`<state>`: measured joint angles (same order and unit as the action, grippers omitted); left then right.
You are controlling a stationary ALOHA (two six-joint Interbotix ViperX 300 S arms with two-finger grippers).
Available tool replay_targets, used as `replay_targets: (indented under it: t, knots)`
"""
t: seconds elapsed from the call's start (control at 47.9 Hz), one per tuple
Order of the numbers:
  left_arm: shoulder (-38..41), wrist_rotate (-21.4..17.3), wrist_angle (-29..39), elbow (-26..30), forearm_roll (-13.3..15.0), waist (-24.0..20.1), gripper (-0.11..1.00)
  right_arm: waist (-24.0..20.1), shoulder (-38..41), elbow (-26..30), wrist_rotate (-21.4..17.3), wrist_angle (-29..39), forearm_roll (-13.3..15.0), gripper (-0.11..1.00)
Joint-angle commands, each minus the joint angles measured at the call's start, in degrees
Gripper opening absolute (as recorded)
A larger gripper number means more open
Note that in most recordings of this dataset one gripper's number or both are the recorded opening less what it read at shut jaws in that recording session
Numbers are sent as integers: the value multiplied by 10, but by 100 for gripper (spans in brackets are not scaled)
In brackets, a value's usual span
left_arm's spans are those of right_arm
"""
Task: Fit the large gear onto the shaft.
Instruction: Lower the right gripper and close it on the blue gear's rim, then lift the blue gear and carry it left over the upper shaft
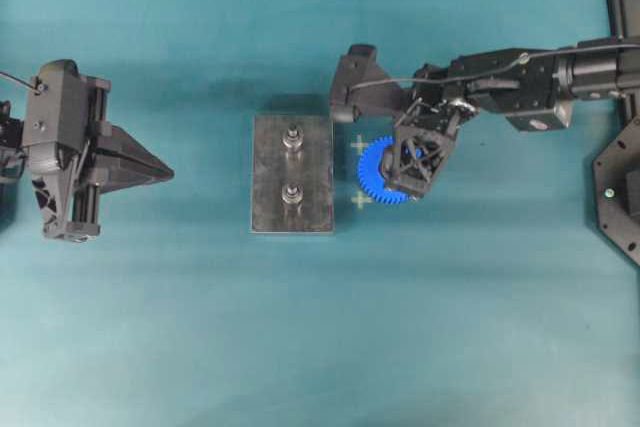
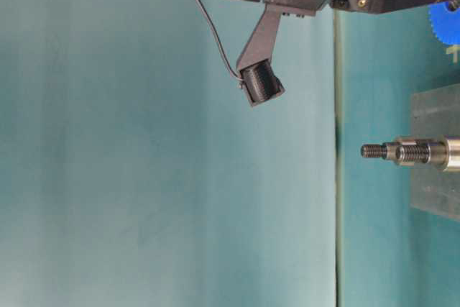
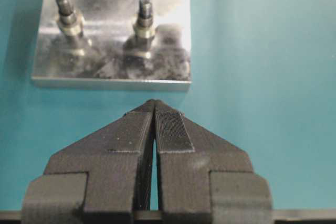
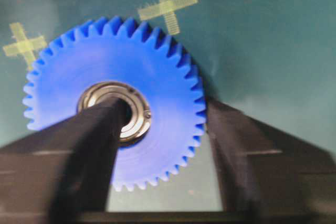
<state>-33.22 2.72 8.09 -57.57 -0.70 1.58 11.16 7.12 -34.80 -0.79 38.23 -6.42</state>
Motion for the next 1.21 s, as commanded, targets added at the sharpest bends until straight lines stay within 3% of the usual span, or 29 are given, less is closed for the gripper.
replay_targets:
  t: [0.0,0.438,0.772,1.189]
  knots:
    - [-2,2,-4,5,-1,-1,0,-1,-5,6,-4,11,0,50]
    - [-4,2,-5,5,-2,-1,0,10,-33,76,-11,73,4,50]
    - [-3,2,-5,4,-1,0,0,19,-25,207,-13,171,4,50]
    - [-5,2,-5,9,-1,-1,0,18,57,334,-8,213,-6,50]
